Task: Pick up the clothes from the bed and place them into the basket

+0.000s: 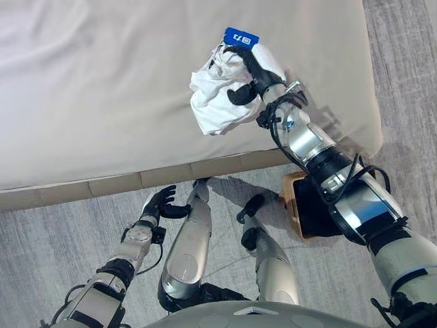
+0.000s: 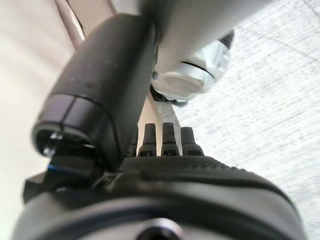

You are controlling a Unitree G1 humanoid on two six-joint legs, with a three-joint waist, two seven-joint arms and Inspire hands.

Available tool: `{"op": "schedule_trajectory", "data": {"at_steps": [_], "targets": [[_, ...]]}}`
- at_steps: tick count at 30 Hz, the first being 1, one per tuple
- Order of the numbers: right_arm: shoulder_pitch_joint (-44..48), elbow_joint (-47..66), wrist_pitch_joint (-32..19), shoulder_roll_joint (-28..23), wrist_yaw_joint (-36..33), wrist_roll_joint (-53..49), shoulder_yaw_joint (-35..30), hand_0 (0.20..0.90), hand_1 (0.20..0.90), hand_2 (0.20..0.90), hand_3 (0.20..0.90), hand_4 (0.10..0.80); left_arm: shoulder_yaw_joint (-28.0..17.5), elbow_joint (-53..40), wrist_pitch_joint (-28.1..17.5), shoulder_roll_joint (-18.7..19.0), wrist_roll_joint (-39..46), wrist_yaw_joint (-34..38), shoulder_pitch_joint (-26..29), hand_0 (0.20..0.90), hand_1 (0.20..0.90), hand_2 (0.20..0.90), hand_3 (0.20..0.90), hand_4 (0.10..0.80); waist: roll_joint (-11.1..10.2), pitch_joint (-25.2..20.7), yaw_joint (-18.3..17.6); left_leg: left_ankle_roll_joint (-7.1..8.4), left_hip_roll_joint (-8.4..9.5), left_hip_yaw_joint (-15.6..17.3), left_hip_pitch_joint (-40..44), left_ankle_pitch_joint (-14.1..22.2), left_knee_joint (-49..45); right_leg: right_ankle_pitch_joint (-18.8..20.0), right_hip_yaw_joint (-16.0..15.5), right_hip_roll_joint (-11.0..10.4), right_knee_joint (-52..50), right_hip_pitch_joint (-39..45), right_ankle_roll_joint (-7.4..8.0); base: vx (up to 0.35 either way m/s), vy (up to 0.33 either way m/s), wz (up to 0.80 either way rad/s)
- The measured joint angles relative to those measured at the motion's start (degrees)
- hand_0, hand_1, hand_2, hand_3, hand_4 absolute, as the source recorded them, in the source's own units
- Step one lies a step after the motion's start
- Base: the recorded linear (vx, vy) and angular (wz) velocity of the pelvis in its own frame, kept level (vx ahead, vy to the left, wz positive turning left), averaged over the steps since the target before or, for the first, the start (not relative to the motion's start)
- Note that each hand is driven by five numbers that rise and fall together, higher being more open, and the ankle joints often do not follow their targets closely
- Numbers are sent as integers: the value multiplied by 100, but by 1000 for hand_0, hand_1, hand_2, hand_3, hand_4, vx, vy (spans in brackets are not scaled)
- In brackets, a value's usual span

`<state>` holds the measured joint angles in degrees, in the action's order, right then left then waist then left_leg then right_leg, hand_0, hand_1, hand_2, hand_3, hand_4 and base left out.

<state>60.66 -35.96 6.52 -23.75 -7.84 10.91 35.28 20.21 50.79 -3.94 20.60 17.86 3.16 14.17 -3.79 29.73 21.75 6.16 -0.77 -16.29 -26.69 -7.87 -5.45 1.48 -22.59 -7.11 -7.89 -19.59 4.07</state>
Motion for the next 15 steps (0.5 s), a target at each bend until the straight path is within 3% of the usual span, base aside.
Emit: {"op": "schedule_trajectory", "data": {"at_steps": [1,6,12,13,14,15], "targets": [[0,0,33,-1,78,72,1,300,300,300,200,100,0,24,4,1,-3,-12,-1,900,900,900,900,800,-1,0,38,31,3,-15,-6,-26,16,0,-18,-1,4,0,-1,-8,-55,15],[87,-1,135,-76,227,141,161,300,300,300,200,100,-1,57,4,15,-117,-35,-9,900,900,900,900,800,-9,5,170,-18,21,-113,47,-81,74,0,-147,34,112,149,1,7,-45,12],[78,-1,190,-95,136,91,113,300,300,300,200,100,-32,56,19,149,-230,-69,13,900,900,900,900,800,-217,109,201,49,3,-78,550,-32,171,0,-136,82,374,702,3,9,-12,1],[80,-2,221,-104,125,98,112,531,531,531,469,369,-35,58,21,156,-231,-90,16,900,900,900,900,800,-228,115,206,47,-1,-46,627,-33,194,1,-107,86,407,767,3,2,18,-13],[79,-2,270,-104,134,114,114,594,594,594,543,443,-41,63,41,165,-234,-105,16,900,900,900,900,800,-230,116,210,45,0,-1,706,-16,198,-1,-61,87,436,834,6,-1,22,-17],[79,-4,327,-109,153,179,114,900,900,900,900,800,-43,63,44,173,-241,-118,16,900,900,900,900,800,-230,116,214,45,2,39,768,-14,201,-8,-23,92,462,890,17,-5,14,-16]]}}
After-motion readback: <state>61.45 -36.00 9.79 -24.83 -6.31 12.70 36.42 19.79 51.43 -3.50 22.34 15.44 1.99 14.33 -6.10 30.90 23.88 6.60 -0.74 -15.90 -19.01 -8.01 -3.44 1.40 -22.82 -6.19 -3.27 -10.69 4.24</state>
